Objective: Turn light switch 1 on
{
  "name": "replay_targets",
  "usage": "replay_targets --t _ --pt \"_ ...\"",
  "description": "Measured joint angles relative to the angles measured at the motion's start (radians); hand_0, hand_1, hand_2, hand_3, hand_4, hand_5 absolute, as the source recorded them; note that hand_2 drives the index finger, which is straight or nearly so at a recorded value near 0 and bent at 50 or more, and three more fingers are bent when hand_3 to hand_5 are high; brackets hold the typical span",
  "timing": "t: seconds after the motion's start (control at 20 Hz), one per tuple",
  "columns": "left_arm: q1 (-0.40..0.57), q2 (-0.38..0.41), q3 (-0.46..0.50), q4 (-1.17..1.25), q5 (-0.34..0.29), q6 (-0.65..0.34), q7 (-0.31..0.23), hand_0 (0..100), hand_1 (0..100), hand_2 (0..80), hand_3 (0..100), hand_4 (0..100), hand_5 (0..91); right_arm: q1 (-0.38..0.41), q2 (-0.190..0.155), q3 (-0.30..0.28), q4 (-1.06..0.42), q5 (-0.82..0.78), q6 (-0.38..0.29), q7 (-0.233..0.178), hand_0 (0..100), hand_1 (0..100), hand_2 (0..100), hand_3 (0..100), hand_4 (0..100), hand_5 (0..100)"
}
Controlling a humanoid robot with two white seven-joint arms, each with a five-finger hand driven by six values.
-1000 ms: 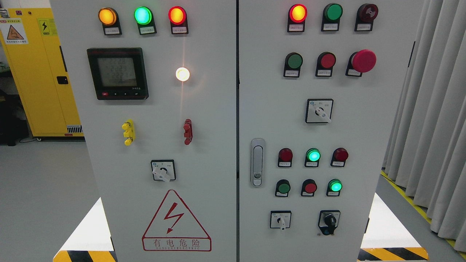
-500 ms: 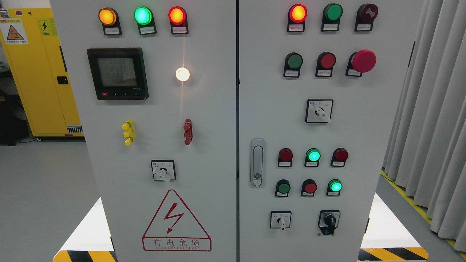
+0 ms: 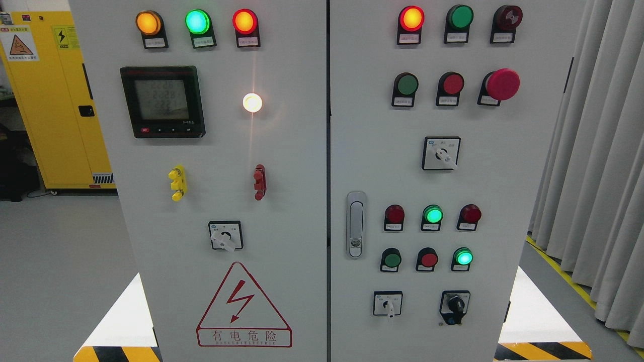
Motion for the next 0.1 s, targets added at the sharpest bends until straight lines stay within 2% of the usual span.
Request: replay_targets --t 0.1 --pt "-0.003 0.000 -0.001 0.007 0.000 0.002 0.000 21 11 0.0 0 0 0.0 0.000 0.000 0.000 0.000 0.000 0.000 0.000 0 50 4 0 0 0"
